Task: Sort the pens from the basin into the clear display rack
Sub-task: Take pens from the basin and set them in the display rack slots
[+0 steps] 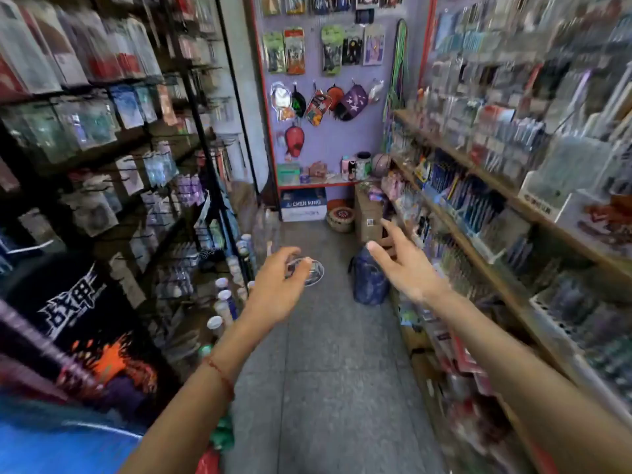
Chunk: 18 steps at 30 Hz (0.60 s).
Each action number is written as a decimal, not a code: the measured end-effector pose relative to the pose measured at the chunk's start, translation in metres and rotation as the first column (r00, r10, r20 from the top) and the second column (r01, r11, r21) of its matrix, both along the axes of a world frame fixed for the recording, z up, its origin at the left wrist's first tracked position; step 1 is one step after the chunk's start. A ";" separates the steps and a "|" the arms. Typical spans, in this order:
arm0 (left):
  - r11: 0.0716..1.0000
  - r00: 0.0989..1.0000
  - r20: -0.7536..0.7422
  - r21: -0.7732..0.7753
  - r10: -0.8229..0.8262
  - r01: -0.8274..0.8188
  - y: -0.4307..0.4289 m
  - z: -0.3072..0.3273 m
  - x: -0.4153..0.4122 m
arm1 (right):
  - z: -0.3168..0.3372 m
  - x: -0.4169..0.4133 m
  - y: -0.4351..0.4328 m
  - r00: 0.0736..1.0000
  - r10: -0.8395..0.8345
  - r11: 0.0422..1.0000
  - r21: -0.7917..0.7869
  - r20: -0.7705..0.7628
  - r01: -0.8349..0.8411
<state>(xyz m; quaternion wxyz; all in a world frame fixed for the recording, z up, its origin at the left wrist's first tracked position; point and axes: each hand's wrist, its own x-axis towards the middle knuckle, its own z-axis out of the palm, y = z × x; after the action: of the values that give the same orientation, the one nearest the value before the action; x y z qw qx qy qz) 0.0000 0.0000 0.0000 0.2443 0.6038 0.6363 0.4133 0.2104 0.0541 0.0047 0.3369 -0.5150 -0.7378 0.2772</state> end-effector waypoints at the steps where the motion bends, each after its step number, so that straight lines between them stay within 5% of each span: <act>1: 0.999 1.000 0.001 -0.043 0.001 0.000 0.010 -0.014 -0.006 | -0.018 -0.004 0.016 1.000 0.002 0.999 -0.043 0.030 -0.001; 7: 0.929 0.992 -0.035 -0.347 0.123 -0.127 0.115 -0.144 -0.084 | -0.139 -0.050 0.141 0.982 0.053 0.934 -0.356 0.184 0.016; 11: 0.792 0.989 -0.055 -0.594 0.137 -0.142 0.179 -0.213 -0.131 | -0.218 -0.084 0.211 0.970 0.052 0.813 -0.574 0.239 0.098; 18: 0.660 0.998 -0.057 -0.749 0.030 -0.063 0.316 -0.255 -0.144 | -0.274 -0.101 0.332 0.963 0.056 0.713 -0.686 0.264 0.147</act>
<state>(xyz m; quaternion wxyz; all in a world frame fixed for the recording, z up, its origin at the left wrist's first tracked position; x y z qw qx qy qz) -0.1436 0.3161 -0.2552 0.4479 0.4414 0.7699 0.1086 0.1096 0.3865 -0.2689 0.0215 -0.6545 -0.6031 0.4554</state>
